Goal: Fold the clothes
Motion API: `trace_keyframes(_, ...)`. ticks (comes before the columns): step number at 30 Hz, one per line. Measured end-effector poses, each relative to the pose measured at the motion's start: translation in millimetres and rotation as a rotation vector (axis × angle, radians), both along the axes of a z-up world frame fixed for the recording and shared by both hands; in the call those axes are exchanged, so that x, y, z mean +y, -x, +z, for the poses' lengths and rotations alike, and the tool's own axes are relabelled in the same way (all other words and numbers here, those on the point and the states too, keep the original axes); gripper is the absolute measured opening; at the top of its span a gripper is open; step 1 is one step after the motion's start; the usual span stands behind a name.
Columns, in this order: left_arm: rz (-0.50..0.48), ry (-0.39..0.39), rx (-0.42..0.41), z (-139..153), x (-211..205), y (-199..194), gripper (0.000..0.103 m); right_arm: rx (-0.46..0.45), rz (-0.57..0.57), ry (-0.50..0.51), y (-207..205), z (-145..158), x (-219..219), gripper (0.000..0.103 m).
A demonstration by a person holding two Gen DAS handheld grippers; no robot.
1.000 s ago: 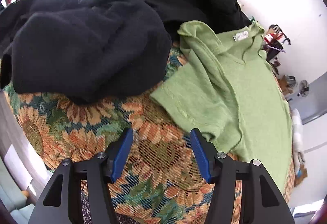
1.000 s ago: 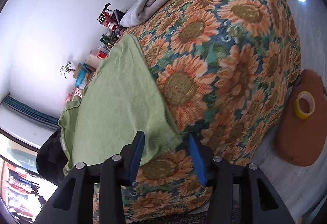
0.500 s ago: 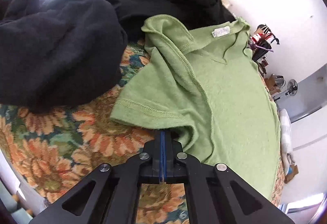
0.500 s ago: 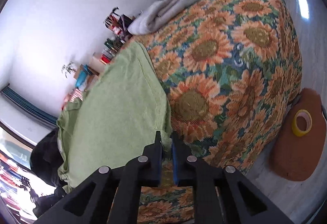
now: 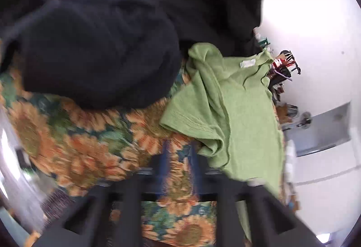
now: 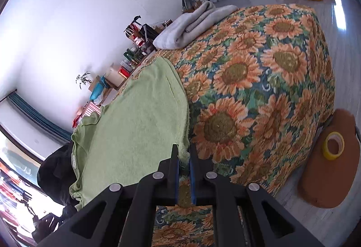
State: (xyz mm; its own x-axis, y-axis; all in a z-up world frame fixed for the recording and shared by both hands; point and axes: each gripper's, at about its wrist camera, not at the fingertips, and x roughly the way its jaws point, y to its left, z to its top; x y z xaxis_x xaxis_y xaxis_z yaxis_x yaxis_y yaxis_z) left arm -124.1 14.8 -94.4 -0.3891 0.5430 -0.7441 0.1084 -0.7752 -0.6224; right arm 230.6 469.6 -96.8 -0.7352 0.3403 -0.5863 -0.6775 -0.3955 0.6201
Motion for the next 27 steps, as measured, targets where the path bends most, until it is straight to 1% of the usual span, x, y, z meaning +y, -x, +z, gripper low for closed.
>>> trace_keyframes(1, 0.002, 0.006, 0.008, -1, 4, 7, 0.057, 0.001, 0.000, -0.004, 0, -1, 0, 0.009)
trace_keyframes(3, -0.003, 0.082, 0.024, 2, 13, 17, 0.057, 0.000, -0.001, -0.016, 1, -1, 0, 0.009)
trace_keyframes(4, -0.013, 0.093, 0.020, 3, 17, 20, 0.057, 0.001, -0.001, -0.019, 1, -1, 0, 0.009)
trace_keyframes(6, -0.037, 0.097, -0.019, -2, 29, 29, 0.057, 0.000, -0.004, -0.019, 3, -1, 2, 0.009)
trace_keyframes(8, -0.039, 0.070, -0.044, -12, 44, 40, 0.057, -0.004, -0.008, -0.022, 5, -2, 3, 0.009)
trace_keyframes(10, -0.059, 0.096, -0.048, -17, 59, 45, 0.057, -0.017, -0.009, -0.038, 7, -2, 4, 0.009)
trace_keyframes(11, -0.067, 0.135, -0.032, -17, 65, 46, 0.052, -0.023, -0.009, -0.043, 8, -2, 5, 0.009)
trace_keyframes(12, -0.075, 0.175, -0.015, -17, 72, 47, 0.043, -0.021, -0.009, -0.045, 8, -2, 5, 0.009)
trace_keyframes(13, -0.083, 0.215, 0.002, -16, 79, 47, 0.025, -0.012, -0.011, -0.045, 6, -2, 5, 0.009)
trace_keyframes(14, -0.062, 0.245, 0.015, -14, 78, 44, 0.013, -0.004, -0.012, -0.044, 5, -2, 6, 0.009)
trace_keyframes(15, -0.039, 0.274, 0.028, -12, 77, 41, 0.009, 0.005, -0.015, -0.043, 3, -2, 6, 0.009)
trace_keyframes(19, 0.047, 0.198, 0.131, 7, 48, 14, 0.007, 0.038, -0.045, -0.039, -7, 4, 9, 0.009)
trace_keyframes(21, 0.043, 0.131, 0.186, 20, 30, 3, 0.007, 0.073, -0.048, -0.032, -14, 8, 8, 0.008)
trace_keyframes(22, 0.034, 0.096, 0.185, 24, 21, 1, 0.006, 0.083, -0.049, -0.033, -17, 11, 7, 0.008)
trace_keyframes(24, 0.029, 0.050, 0.167, 32, 5, -1, 0.006, 0.101, -0.050, -0.038, -22, 16, 5, 0.008)
trace_keyframes(26, 0.038, 0.025, 0.198, 44, -4, -6, 0.006, 0.103, -0.051, -0.057, -26, 23, 0, 0.008)
trace_keyframes(27, 0.034, -0.008, 0.200, 48, -10, -9, 0.006, 0.102, -0.048, -0.067, -28, 27, -3, 0.008)
